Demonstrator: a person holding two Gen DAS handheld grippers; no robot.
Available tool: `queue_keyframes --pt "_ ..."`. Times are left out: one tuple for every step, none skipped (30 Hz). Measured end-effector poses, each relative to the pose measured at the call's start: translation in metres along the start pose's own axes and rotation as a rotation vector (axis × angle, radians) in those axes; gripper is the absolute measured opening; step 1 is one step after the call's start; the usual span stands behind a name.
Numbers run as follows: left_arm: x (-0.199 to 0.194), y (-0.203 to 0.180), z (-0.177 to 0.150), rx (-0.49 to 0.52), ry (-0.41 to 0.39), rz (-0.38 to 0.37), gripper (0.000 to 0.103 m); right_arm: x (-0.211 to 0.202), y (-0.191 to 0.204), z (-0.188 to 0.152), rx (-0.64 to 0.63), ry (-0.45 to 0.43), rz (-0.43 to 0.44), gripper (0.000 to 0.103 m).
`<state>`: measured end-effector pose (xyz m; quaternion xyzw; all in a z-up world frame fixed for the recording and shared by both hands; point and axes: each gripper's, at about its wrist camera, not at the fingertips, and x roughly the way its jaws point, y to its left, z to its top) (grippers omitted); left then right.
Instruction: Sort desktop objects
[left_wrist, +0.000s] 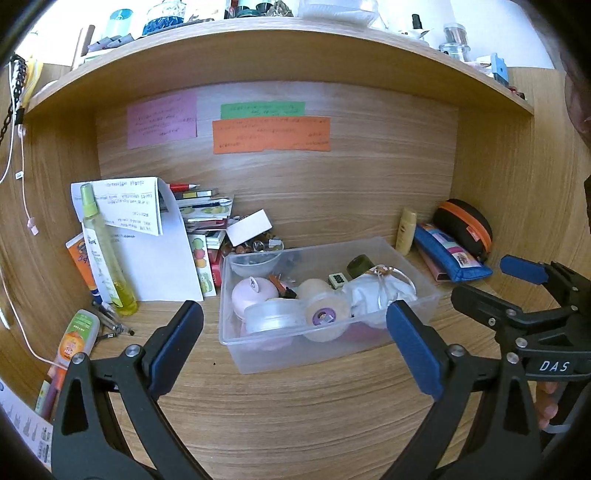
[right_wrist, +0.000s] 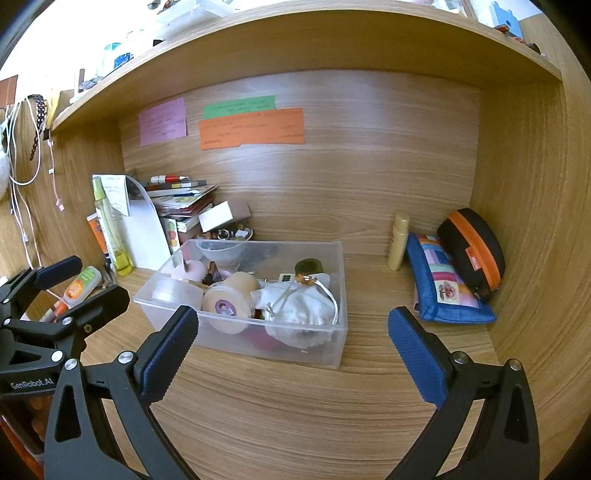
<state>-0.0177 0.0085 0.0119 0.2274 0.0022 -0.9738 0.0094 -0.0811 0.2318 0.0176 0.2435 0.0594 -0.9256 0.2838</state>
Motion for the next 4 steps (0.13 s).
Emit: queue_keyframes --pt "-0.0011 -0.0001 0.0004 -0.002 -0.005 -0.006 0.101 0.0001 -0.0007 0.0003 0.000 0.000 -0.002 0.102" --pt "-0.0015 0.0002 0.0013 -0.007 -0.006 -0.010 0.101 0.0003 -0.0013 0.0006 0.000 0.000 -0.004 0.102" --pt "-0.0012 0.0001 0.0020 -0.008 -0.003 -0.009 0.101 0.0003 -0.0021 0.0003 -0.001 0.000 -0.007 0.102" --pt "-0.0013 0.0001 0.0020 -0.004 -0.004 -0.003 0.101 0.0003 -0.0025 0.0004 -0.002 0.000 -0.009 0.102"
